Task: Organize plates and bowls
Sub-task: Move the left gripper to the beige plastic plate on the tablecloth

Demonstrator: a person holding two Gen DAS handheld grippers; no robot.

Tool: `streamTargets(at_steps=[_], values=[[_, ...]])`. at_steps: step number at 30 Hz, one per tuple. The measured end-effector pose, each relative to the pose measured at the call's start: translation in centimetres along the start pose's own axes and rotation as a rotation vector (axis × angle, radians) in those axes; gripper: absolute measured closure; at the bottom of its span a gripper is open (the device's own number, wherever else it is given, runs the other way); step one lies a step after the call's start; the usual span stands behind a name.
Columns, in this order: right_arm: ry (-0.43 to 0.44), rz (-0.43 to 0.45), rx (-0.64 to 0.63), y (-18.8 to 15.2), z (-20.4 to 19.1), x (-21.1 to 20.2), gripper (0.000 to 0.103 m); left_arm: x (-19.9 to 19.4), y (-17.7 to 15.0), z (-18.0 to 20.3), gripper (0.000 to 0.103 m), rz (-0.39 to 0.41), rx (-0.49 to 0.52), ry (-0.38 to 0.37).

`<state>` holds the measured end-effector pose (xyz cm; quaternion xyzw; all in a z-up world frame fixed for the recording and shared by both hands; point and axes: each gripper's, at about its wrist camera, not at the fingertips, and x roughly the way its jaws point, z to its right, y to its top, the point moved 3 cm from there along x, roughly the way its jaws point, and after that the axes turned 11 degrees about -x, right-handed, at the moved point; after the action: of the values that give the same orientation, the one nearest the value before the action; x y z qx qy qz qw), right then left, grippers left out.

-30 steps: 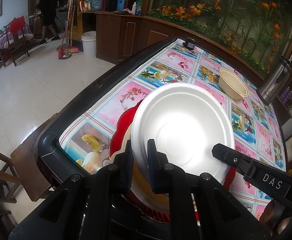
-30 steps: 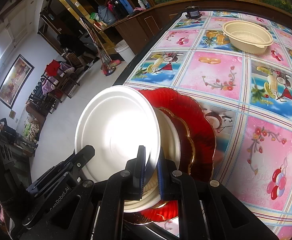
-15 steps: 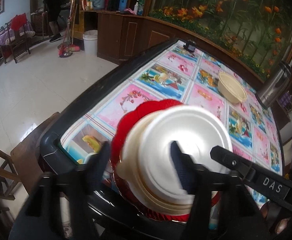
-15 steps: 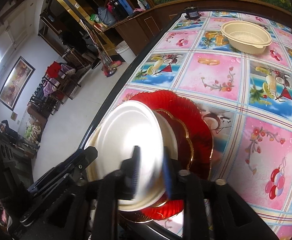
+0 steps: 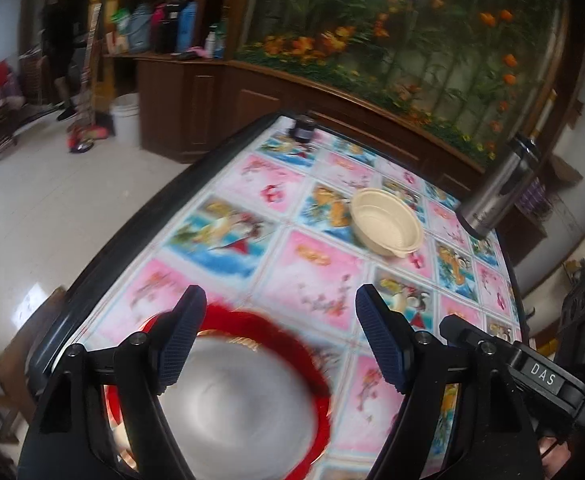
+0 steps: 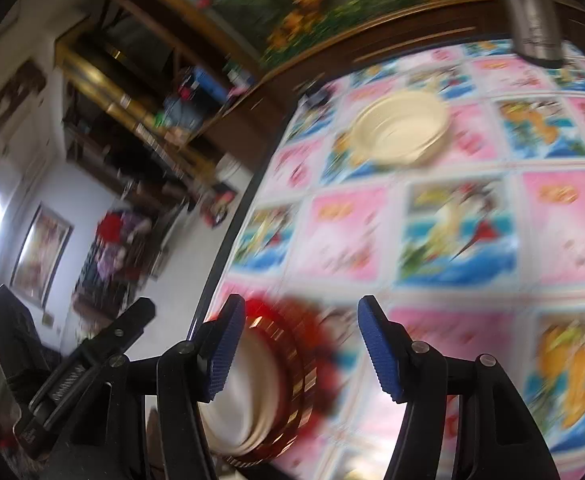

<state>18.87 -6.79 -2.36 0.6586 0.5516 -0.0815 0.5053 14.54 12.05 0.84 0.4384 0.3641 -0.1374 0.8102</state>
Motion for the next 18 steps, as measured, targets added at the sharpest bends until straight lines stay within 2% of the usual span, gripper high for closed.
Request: streamTargets(at_steps=[5, 8, 11, 18], values=[[-0.057, 0.023, 0.096, 3.9, 5.8, -0.6, 0.042, 5.7, 1.6, 5.4, 0.026, -0.134, -0.001, -0.011], [-0.048, 0.003, 0.139, 5.8, 8.5, 0.5, 0.041, 9.7, 2.5, 7.5, 0.026, -0.192, -0.022, 0.041], [-0.061, -0.017, 0.197, 7.6, 11.4, 2.1, 0.036, 13.1, 2.9, 8.9, 0.026, -0.243, -0.041, 0.079], [-0.076, -0.053, 0.248, 11.2, 15.6, 6.1, 0.036, 19.1, 3.5, 11.0, 0.026, -0.286, -0.053, 0.151]])
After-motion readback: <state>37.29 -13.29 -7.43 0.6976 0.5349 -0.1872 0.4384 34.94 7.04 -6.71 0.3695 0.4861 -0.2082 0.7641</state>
